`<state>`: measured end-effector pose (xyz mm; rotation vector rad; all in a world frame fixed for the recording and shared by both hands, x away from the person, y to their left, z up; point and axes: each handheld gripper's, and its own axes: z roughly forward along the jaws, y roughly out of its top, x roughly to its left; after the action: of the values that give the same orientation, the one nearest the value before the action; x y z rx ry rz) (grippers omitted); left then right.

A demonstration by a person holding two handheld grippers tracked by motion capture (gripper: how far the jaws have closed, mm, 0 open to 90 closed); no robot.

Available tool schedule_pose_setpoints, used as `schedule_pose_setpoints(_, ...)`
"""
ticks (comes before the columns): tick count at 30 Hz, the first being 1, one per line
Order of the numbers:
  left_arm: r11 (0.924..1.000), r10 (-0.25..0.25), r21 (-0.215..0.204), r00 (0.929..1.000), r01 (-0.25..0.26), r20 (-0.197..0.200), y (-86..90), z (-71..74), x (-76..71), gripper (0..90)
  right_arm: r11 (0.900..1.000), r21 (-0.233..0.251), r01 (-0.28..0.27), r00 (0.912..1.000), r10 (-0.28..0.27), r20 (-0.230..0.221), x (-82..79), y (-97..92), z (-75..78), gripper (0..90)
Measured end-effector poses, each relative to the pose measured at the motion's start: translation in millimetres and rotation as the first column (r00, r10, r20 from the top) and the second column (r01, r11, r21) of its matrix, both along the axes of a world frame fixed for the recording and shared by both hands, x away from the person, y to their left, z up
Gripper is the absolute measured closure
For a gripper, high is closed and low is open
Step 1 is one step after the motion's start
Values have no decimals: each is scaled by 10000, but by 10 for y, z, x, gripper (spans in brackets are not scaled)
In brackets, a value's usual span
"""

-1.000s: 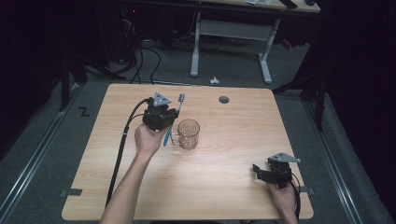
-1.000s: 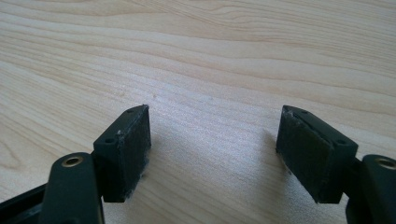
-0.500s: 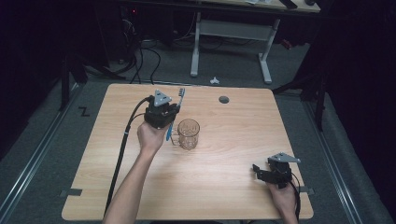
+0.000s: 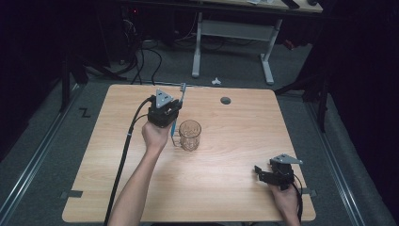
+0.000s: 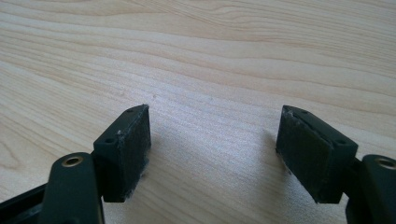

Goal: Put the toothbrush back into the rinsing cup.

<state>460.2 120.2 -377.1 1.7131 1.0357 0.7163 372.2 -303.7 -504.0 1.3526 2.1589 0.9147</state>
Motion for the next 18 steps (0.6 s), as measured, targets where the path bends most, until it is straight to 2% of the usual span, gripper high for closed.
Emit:
schedule_pose_setpoints(6,9998,187,-95,9998,-187,6,16,-62,29,804,10000,-8,-12,10000,12,10,1,-1,0,265)
schedule_pose_setpoints(14,9979,451,-472,9986,-438,279,5,-92,68,806,10000,-1,-1,10000,1,1,0,0,0,265)
schedule_pose_setpoints(18,9982,443,-421,9988,-434,197,-9,-100,68,806,10000,1,1,10000,-1,-1,0,0,0,265)
